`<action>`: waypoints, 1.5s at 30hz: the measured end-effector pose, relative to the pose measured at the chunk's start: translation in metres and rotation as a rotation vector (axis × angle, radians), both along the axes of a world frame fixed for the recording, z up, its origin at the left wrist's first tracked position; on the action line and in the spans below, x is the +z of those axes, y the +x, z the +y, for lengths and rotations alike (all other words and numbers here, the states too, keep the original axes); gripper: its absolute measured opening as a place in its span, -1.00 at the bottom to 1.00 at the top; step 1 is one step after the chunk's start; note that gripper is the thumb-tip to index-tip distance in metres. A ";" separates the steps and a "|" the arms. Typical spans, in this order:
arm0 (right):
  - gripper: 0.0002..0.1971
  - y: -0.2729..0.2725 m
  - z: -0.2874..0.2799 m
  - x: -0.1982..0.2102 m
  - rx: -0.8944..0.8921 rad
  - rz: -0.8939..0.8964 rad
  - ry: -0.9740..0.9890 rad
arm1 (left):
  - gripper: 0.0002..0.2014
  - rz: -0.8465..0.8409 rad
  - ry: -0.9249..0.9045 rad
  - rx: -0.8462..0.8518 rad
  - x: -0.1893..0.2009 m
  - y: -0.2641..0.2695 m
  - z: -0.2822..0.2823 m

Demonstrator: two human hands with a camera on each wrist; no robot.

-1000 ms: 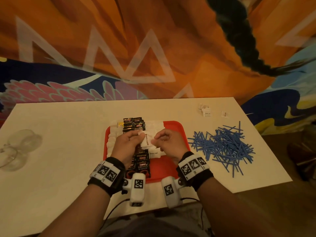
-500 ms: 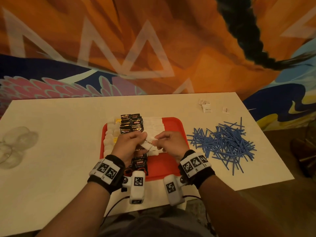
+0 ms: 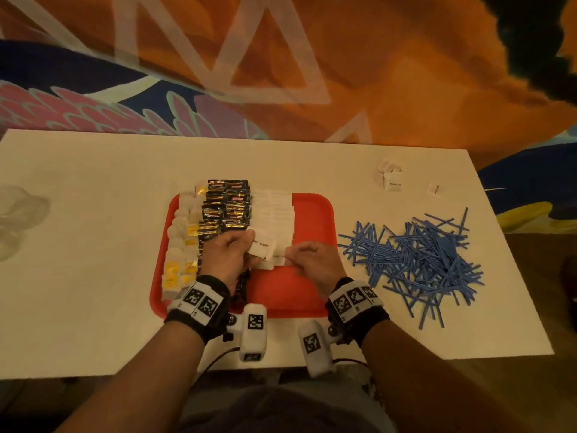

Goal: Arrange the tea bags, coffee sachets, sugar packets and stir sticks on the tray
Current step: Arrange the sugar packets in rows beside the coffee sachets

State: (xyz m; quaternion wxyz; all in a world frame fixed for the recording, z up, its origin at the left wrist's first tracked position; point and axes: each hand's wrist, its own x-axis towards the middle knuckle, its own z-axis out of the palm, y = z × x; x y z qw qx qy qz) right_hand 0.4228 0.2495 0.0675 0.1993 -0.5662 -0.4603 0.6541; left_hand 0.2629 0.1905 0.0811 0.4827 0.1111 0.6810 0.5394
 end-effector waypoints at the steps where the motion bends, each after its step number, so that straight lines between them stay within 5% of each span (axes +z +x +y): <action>1: -0.80 -0.003 0.002 -0.005 0.002 0.020 -0.054 | -0.92 0.012 -0.014 -0.004 -0.003 0.003 0.001; 6: -0.74 -0.016 0.009 -0.025 0.060 -0.029 -0.058 | -0.95 0.067 -0.071 -0.008 -0.019 0.015 0.004; 16: -0.59 0.008 0.027 -0.079 0.222 -0.421 0.007 | -0.92 0.153 -0.138 0.089 -0.032 -0.010 -0.012; 21: -0.60 -0.005 0.026 -0.092 0.204 -0.437 -0.032 | -0.94 0.167 -0.172 0.092 -0.035 -0.026 -0.032; 32: -0.72 -0.013 0.022 -0.086 0.149 -0.561 0.226 | -0.93 0.153 -0.199 0.096 -0.042 -0.045 -0.050; 37: -0.91 -0.029 0.016 -0.087 0.427 -0.529 0.509 | -0.95 0.189 -0.182 0.087 -0.039 -0.048 -0.054; 40: -0.83 -0.035 0.015 -0.095 0.595 -0.601 0.544 | -0.94 0.208 -0.174 0.084 -0.036 -0.053 -0.059; 45: -0.75 -0.033 0.012 -0.093 0.591 -0.670 0.537 | -0.94 0.225 -0.164 0.074 -0.033 -0.061 -0.067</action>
